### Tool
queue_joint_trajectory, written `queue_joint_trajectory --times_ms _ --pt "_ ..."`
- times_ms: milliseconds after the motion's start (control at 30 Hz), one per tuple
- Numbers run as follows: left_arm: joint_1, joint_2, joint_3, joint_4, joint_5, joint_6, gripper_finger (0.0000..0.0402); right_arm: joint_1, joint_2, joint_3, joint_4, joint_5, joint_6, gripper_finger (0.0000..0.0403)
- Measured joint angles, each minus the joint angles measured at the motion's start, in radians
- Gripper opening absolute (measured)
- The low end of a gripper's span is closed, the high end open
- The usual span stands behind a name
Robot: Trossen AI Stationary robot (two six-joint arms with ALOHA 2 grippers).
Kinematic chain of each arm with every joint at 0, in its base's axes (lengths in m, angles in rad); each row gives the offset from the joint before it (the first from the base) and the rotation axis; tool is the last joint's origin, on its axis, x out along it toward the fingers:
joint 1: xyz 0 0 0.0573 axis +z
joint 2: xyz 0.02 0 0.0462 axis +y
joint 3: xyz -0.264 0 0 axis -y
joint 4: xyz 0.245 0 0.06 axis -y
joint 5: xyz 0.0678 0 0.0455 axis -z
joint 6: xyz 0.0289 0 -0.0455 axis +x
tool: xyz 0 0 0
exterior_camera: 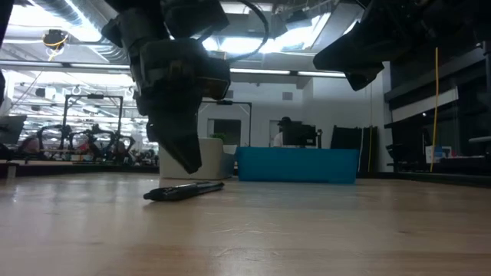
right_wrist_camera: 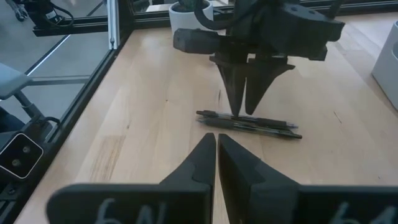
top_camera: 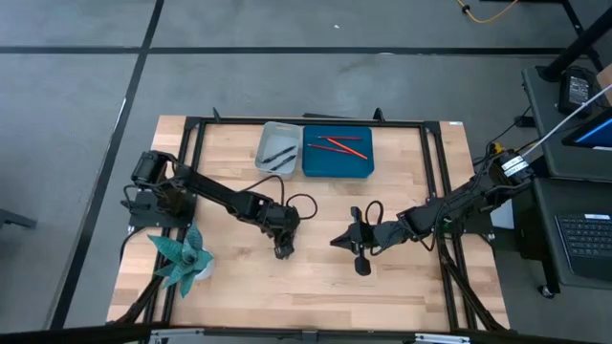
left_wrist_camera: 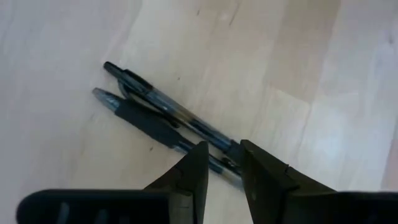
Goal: Sort pens & pencils
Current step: Put the black pen into the gray bin
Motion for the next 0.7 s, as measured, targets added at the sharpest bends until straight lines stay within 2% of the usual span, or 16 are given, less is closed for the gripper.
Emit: queue_joint_trajectory --times_ms 333,700 --pt "0.001 0.009 0.001 -0.023 -0.031 0.0 0.0084 0.0 0.0 0.0 0.0 0.0 -0.001 0.002" --pt "0.0 0.088 0.008 0.017 -0.04 -0.001 0.0084 0.0 0.0 0.0 -0.001 -0.007 0.0 0.002"
